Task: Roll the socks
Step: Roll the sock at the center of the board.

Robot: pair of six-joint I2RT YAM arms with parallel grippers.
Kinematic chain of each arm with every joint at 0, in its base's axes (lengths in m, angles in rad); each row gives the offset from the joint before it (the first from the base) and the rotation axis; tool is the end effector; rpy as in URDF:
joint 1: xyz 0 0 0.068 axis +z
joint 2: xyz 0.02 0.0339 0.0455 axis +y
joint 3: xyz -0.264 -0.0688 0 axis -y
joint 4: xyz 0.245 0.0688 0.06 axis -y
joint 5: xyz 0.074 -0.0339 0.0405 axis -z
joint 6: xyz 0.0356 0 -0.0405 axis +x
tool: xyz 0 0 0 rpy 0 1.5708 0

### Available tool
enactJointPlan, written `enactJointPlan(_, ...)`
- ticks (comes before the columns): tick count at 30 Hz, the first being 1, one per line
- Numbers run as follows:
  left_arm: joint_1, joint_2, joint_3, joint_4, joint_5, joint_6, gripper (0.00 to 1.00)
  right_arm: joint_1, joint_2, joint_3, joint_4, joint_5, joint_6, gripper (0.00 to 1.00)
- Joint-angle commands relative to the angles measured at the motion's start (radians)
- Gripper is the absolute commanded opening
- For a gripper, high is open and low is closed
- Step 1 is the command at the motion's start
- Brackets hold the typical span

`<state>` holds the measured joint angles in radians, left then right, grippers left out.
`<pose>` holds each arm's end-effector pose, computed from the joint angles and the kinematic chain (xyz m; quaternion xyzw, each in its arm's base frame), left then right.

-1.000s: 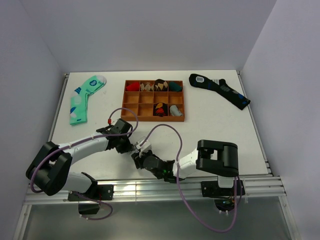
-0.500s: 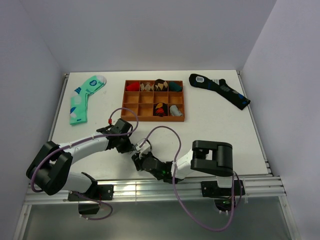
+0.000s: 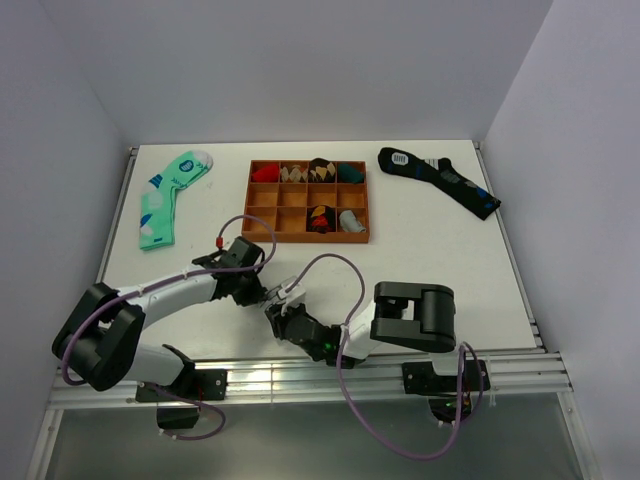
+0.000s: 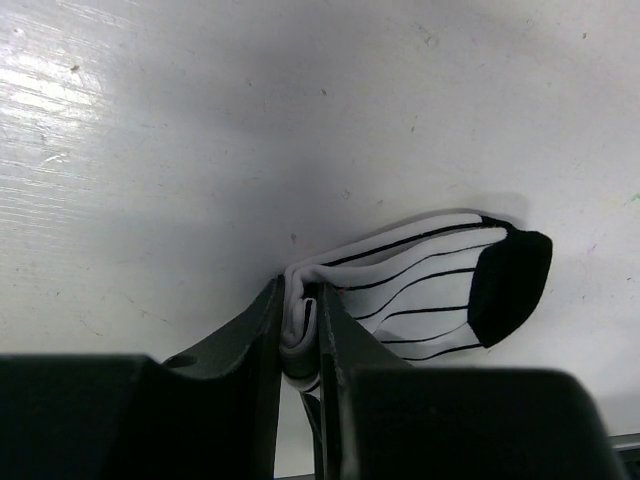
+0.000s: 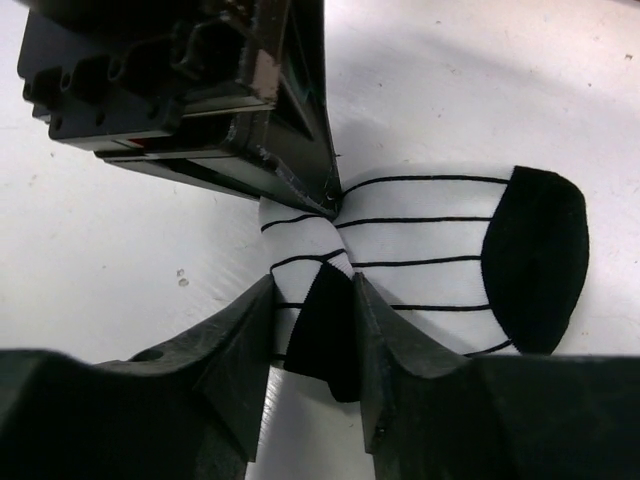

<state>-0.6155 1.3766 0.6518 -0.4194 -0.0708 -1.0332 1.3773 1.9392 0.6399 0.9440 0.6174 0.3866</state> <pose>0.1954 -0.1351 0.1553 -0.2098 0.9539 -0.1318 0.1690 0.0847 0.3250 0.1040 -0.2191 0.7706 0.2614 0.5384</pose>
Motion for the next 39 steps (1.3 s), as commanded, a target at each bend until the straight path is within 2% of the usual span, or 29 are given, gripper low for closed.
enactJointPlan(1,-0.001,-0.016,-0.032,-0.012,0.019,0.005,0.00,-0.012,0.043,-0.038,-0.014,-0.022,0.089,0.39)
enactJointPlan(4,-0.001,-0.028,-0.040,-0.010,0.022,-0.005,0.03,-0.024,0.037,-0.069,-0.001,-0.053,0.123,0.38)
enactJointPlan(7,-0.001,-0.069,-0.052,-0.007,0.014,-0.019,0.12,-0.050,0.018,-0.117,0.030,-0.106,0.165,0.36)
enactJointPlan(8,-0.001,-0.085,-0.061,-0.009,0.009,-0.022,0.20,-0.058,0.012,-0.140,0.039,-0.122,0.187,0.36)
enactJointPlan(9,-0.001,-0.124,-0.067,-0.006,0.002,-0.031,0.22,-0.067,0.006,-0.146,0.038,-0.136,0.201,0.35)
enactJointPlan(14,-0.003,-0.260,-0.084,-0.001,-0.043,-0.037,0.38,-0.101,-0.025,-0.158,-0.052,-0.206,0.262,0.33)
enactJointPlan(17,-0.001,-0.290,-0.089,0.005,-0.060,-0.039,0.42,-0.124,-0.037,-0.157,-0.123,-0.266,0.305,0.31)
enactJointPlan(27,-0.006,-0.361,-0.207,0.136,-0.070,-0.071,0.41,-0.188,-0.086,-0.236,-0.244,-0.377,0.458,0.20)
enactJointPlan(31,-0.024,-0.390,-0.238,0.185,-0.093,-0.090,0.42,-0.213,-0.117,-0.273,-0.277,-0.396,0.514,0.07)
enactJointPlan(32,-0.029,-0.396,-0.244,0.201,-0.098,-0.097,0.42,-0.215,-0.117,-0.282,-0.281,-0.404,0.535,0.06)
enactJointPlan(34,-0.049,-0.398,-0.247,0.215,-0.119,-0.103,0.42,-0.225,-0.114,-0.283,-0.300,-0.422,0.555,0.01)
enactJointPlan(39,-0.153,-0.395,-0.236,0.257,-0.207,-0.125,0.43,-0.231,-0.106,-0.321,-0.280,-0.453,0.606,0.00)
